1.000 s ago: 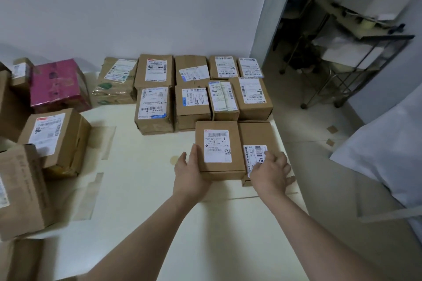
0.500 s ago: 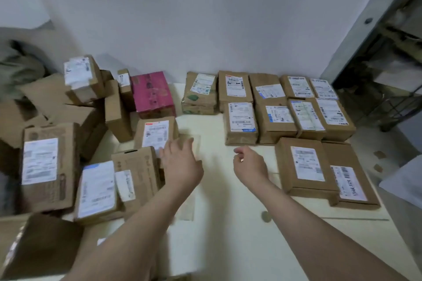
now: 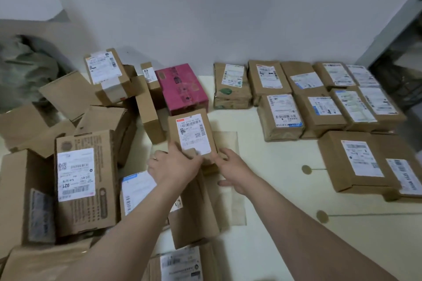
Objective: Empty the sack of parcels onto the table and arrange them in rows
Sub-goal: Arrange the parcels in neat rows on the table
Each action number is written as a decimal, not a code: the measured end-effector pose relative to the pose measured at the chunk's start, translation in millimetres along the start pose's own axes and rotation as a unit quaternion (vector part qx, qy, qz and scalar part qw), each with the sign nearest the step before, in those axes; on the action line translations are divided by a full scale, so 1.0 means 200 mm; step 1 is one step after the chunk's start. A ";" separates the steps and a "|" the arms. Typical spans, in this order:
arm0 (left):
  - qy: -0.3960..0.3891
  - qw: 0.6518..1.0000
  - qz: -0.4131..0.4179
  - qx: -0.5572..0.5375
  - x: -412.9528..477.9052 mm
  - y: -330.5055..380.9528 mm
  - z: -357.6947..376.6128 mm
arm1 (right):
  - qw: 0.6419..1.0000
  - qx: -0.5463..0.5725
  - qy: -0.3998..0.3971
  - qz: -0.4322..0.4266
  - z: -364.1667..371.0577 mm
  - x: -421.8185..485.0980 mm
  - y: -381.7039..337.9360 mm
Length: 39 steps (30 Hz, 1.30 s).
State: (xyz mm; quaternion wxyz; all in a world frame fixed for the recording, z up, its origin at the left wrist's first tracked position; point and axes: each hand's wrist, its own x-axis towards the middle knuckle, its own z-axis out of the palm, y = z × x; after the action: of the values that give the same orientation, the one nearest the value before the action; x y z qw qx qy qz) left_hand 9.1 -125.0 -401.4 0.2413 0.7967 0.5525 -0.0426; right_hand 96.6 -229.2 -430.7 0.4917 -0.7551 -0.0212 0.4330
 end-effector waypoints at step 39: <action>-0.263 0.954 0.126 0.065 -0.91 0.88 0.47 | 0.974 0.054 0.216 -0.046 -1.28 -0.52 0.51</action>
State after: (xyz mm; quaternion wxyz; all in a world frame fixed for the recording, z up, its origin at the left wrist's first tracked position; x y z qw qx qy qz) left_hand 115.7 -370.5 -363.4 0.3292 0.8343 0.3610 -0.2552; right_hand 164.7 -515.5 -406.3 0.5443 -0.8011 0.0746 0.2375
